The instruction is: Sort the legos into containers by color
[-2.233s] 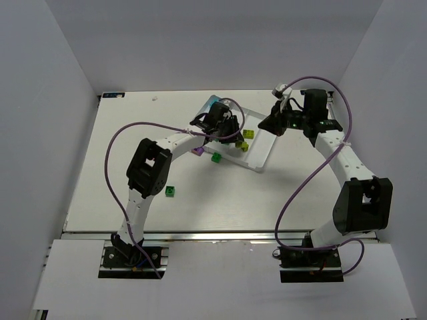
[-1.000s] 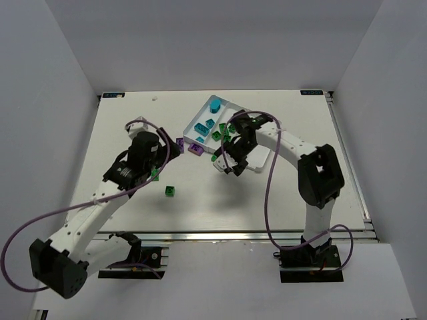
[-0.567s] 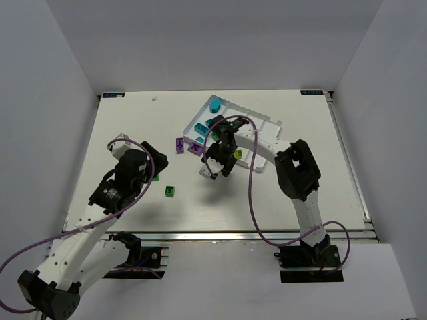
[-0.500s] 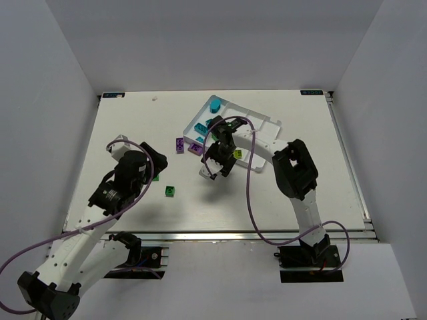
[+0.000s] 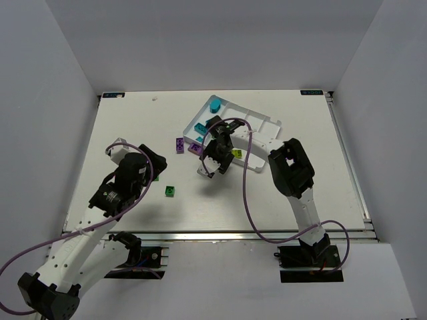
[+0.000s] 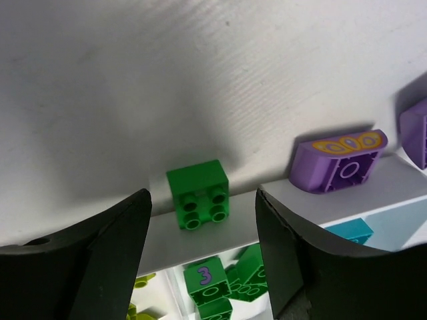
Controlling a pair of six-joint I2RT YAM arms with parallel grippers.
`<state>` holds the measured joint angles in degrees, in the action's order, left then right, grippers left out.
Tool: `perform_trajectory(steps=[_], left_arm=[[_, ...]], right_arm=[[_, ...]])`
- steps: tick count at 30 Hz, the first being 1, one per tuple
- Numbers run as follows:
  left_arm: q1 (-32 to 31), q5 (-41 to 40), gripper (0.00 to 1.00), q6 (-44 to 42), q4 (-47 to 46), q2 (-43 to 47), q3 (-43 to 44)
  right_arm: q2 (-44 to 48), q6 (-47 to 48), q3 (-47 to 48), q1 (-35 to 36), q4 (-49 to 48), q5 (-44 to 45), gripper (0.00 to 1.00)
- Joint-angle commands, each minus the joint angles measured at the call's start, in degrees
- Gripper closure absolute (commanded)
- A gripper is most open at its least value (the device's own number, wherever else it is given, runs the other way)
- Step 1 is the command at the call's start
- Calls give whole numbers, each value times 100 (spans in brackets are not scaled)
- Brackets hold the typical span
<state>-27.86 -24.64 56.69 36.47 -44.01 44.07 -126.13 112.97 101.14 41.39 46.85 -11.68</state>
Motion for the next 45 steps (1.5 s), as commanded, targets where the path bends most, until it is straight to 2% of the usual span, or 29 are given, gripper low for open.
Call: perform_trajectory(steps=[1,9,12,13,16,19,22,23,26,27,29,30,33,34,41,45], left_arm=[[17,-41,7,53,45,15,49],[17,-32,7,132,80,24,40],[17,-49,7,167,132,41,31],[17,-58,7,185,141,50,22],[17,-67,7,255,168,85,-30],[17,-93,7,369,159,138,-135],[17,-120,9,527,106,208,-241],[17,-111,9,562,89,226,-320],[17,-85,10,712,36,244,-452],[17,-67,12,747,18,235,-478],[17,12,14,800,10,182,-514],[17,38,14,809,18,156,-531],[17,152,16,792,10,33,-549],[26,205,17,678,-34,-19,-566],[26,539,17,502,-193,-187,-628],[26,724,17,396,-210,-336,-663]], right_arm=[[-88,41,-15,27,-343,105,31],[-158,261,-174,19,-308,131,42],[-158,296,-174,27,-194,18,51],[-149,279,-148,27,-63,-44,60],[-114,182,98,19,401,-404,75],[61,-2,387,27,955,-966,83],[263,-817,686,27,1115,-1783,90],[394,-1629,774,19,1046,-2150,91],[633,-3074,1030,-78,495,-2548,94],[694,-4053,1048,-130,300,-2732,95],[835,-4982,1013,-323,-86,-2778,98],[870,-5865,995,-394,-445,-2691,98],[888,-6811,890,-754,-912,-2550,100],[871,-7449,837,-955,-1045,-2463,100],[265,-9289,1038,-1818,-1828,-1839,95],[-166,-9670,1434,-1968,-2241,-1162,91]])
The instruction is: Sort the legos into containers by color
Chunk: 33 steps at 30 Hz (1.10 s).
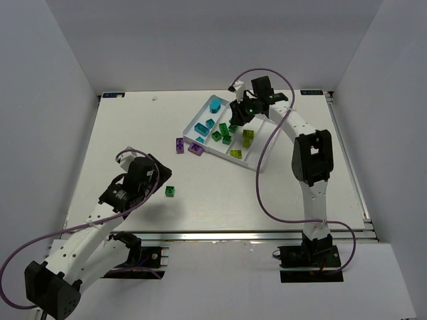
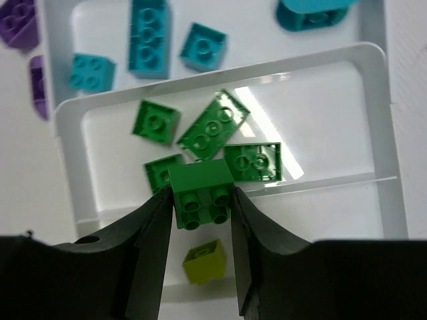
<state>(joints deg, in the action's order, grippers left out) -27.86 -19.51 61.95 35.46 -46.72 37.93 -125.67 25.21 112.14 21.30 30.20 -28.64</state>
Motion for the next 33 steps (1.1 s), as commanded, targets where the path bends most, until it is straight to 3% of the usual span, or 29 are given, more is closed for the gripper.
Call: perform_trajectory(steps=[1,12,15,16,23,26,27,33], left_arm=[[26,324,16,-218,-110,-100,-67],[26,676,13,-360,57,-338,-225],[26,650,12,-298,110,-224,-286],[26,633,12,-263,136,-224,-304],[26,615,11,-69,347,-434,-365],[26,658,10,-104,251,-601,-366],[26,659,10,-131,224,-654,-366],[26,668,10,-561,-74,-1268,-260]], right_arm=[[-334,-904,422,32,-663,561,89],[-1196,-1458,1170,-29,-1902,974,73],[-1302,-1353,1179,-38,-2044,975,56],[-1329,-1326,1161,-38,-2087,983,43],[-1171,-1221,880,-161,-2053,729,29],[-890,-958,775,-266,-1773,-40,21],[-768,-670,714,-301,-1693,-393,11],[672,-421,-613,-539,-1631,-2802,11]])
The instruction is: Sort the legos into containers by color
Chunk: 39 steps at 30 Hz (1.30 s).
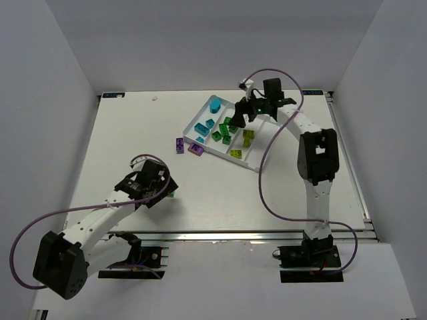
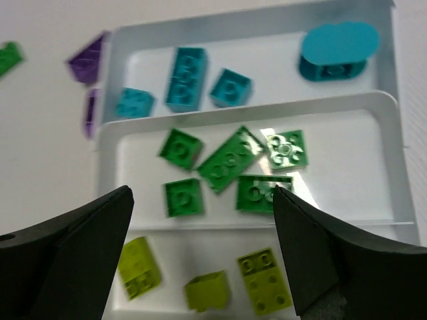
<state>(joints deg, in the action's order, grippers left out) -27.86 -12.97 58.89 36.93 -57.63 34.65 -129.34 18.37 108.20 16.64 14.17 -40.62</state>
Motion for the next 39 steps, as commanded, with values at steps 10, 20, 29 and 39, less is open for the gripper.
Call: perform_trajectory(steps=[10,20,29,39], left_arm=[[26,-83,13,-1433,-511,-1909,796],[26,-144,31,-2127,-301,-2903,1439],[26,-179,43,-2242,-274,-2833,1289],[17,478,97,-2084,-660,-2597,1737]], right_arm=[[2650,210,-2110,-65,-31,-2301,49],[3108,457,-2550,-73,164,-2117,50],[3125,360,-2559,-65,182,-2064,50],[3458,185,-2576,-126,112,-1660,50]])
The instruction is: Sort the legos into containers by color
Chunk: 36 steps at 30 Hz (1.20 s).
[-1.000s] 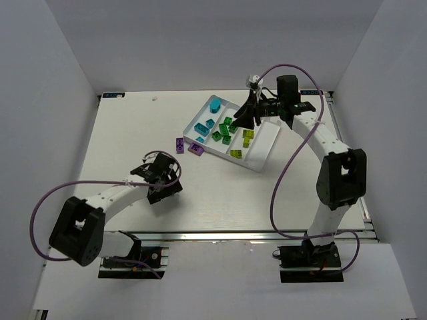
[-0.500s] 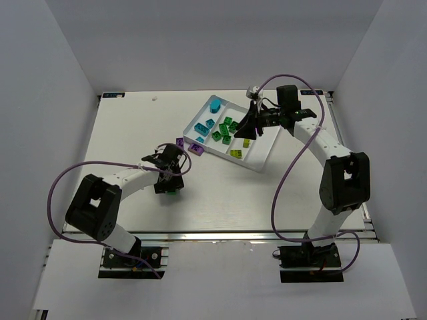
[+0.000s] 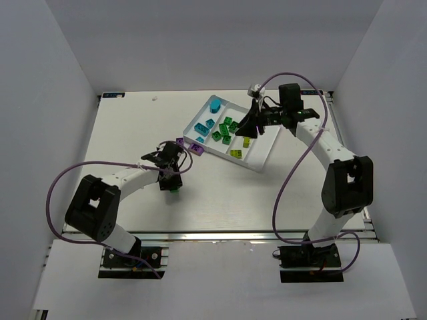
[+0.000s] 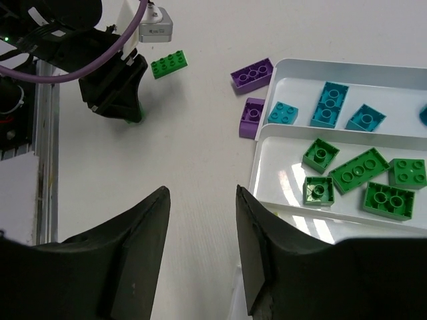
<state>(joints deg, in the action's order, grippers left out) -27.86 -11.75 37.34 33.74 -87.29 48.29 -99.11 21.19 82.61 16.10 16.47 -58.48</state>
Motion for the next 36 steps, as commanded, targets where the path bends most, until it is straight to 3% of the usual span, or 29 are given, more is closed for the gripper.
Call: perform_trajectory(steps=[1,2,3,6,10,16,17,19,20,22,23,27,30,31,32,36], left_arm=[[17,714,98,71,-611,396,557],[17,874,99,89,-770,405,654],[17,1024,100,115,-911,397,768],[17,1499,100,115,-1387,73,1286],[17,1789,100,10,-1493,-1076,2191],[17,1983,98,-192,-1134,-2467,3975],[8,1992,93,-218,-1054,-2799,4204],[8,1966,89,-245,-817,-3083,4784],[-9,1931,80,-245,-773,-3267,4908],[-18,1790,69,-236,-676,-3382,5190],[-27,1755,58,-228,-649,-3426,5251],[-53,1764,38,-219,-596,-3550,5427],[-97,1825,30,-210,-658,-3488,5428],[-106,1816,29,-201,-675,-3410,5436],[-106,1834,28,-166,-701,-3366,5419],[-115,1703,26,-157,-728,-3067,5419]], right_arm=[[497,-185,-95,-89,-205,204,50],[655,-316,-183,-133,-571,545,46],[743,-822,-323,-264,-914,774,11],[911,-1685,-895,-729,-2006,952,11],[736,-1750,-878,-1117,-1841,707,11],[928,-1548,-1203,-1241,-1796,443,42],[963,-1548,-1282,-1249,-1796,425,49],[990,-1539,-1352,-1249,-1744,399,52],[1016,-1513,-1422,-1249,-1744,407,53],[1051,-1486,-1484,-1249,-1744,416,51],[1078,-1443,-1511,-1249,-1735,416,48],[1104,-1197,-1537,-1249,-1560,478,36],[1087,-916,-1502,-1241,-1322,460,28],[1096,-854,-1476,-1241,-1287,451,23],[1096,-784,-1467,-1232,-1252,434,11],[1078,-388,-1344,-1188,-910,399,11]])
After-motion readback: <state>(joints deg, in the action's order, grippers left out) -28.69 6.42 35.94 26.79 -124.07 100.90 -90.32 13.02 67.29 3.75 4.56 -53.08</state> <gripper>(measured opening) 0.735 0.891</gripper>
